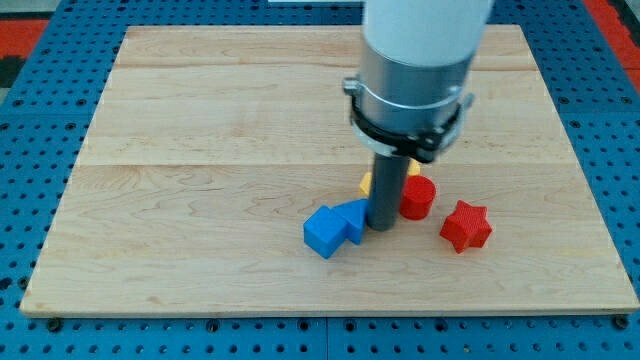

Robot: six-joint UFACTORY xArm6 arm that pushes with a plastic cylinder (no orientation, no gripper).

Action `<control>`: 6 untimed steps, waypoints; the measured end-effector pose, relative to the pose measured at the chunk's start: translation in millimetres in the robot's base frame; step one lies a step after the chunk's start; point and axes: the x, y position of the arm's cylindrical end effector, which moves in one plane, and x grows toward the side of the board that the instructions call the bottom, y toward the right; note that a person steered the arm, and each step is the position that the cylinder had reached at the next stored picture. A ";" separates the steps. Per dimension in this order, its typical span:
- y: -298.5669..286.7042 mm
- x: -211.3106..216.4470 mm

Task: Slide the red circle and red star slightly right

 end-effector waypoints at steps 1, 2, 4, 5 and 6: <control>-14.9 -30.6; 24.5 -55.8; 22.4 -56.1; 1.6 -38.5; 73.6 -30.3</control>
